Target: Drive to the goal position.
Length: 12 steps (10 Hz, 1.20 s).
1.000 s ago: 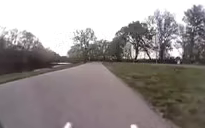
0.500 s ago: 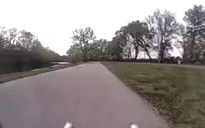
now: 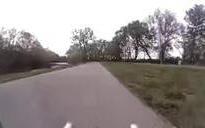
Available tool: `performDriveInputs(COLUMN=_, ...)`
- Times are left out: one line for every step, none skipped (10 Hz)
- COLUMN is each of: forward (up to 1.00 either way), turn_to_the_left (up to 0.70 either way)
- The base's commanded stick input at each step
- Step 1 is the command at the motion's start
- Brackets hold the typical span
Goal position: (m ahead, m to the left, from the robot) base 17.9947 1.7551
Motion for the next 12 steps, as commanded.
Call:
performDriveInputs(forward=1.0, turn_to_the_left=0.0)
performDriveInputs(forward=1.0, turn_to_the_left=0.32)
performDriveInputs(forward=1.0, turn_to_the_left=0.4)
performDriveInputs(forward=1.0, turn_to_the_left=0.4)
performDriveInputs(forward=1.0, turn_to_the_left=0.29)
performDriveInputs(forward=1.0, turn_to_the_left=0.17)
performDriveInputs(forward=1.0, turn_to_the_left=0.02)
performDriveInputs(forward=1.0, turn_to_the_left=0.0)
performDriveInputs(forward=1.0, turn_to_the_left=0.0)
performDriveInputs(forward=1.0, turn_to_the_left=0.0)
performDriveInputs(forward=1.0, turn_to_the_left=0.0)
performDriveInputs(forward=1.0, turn_to_the_left=0.0)
